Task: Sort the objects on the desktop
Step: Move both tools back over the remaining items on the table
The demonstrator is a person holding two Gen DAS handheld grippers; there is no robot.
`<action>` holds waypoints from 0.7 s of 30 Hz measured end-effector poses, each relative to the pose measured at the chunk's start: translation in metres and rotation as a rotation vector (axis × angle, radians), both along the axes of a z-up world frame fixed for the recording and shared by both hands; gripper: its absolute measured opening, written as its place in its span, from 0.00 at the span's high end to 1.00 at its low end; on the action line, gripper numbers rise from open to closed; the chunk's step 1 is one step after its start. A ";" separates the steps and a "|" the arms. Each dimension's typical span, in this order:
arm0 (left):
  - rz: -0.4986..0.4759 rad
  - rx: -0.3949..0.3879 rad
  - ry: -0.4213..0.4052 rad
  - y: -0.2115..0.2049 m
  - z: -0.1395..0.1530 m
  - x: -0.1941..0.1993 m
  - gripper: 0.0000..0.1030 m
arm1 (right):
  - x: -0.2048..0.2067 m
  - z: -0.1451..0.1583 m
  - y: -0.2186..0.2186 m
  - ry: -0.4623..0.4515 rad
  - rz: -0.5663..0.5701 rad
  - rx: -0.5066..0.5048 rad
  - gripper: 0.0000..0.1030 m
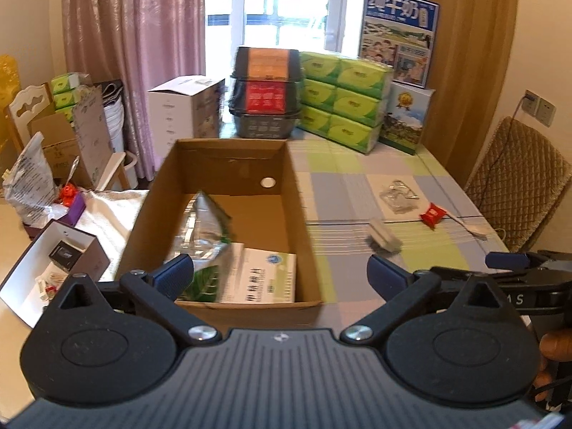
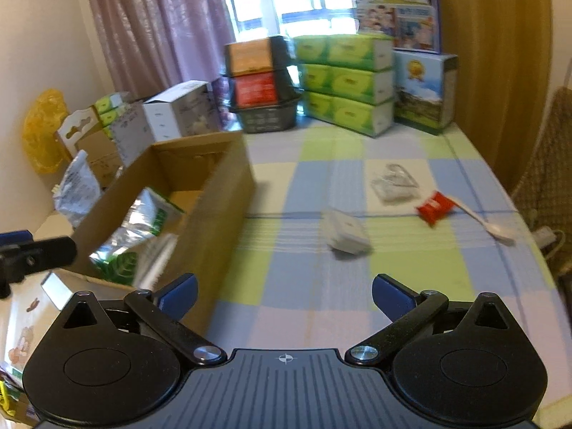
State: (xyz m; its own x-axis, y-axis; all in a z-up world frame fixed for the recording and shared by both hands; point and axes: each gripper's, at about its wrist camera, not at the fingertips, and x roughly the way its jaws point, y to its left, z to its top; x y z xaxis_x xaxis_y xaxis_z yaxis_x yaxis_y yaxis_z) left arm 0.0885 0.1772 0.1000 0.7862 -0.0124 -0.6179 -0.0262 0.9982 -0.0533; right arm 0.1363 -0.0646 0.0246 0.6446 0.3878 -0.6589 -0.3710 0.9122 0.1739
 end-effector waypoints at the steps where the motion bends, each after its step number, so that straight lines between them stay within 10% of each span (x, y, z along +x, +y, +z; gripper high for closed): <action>1: -0.008 -0.001 -0.002 -0.007 0.000 0.000 0.02 | -0.001 -0.002 -0.010 0.004 -0.014 -0.002 0.02; 21: -0.183 0.046 0.030 -0.123 -0.024 0.016 0.02 | -0.010 -0.012 -0.148 0.046 -0.236 0.024 0.02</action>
State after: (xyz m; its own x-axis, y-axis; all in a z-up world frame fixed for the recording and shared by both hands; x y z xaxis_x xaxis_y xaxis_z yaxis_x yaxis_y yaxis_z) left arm 0.1047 0.0547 0.0764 0.7543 -0.1251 -0.6445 0.1554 0.9878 -0.0098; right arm 0.1265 -0.2130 0.0129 0.6887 0.2456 -0.6822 -0.1391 0.9682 0.2082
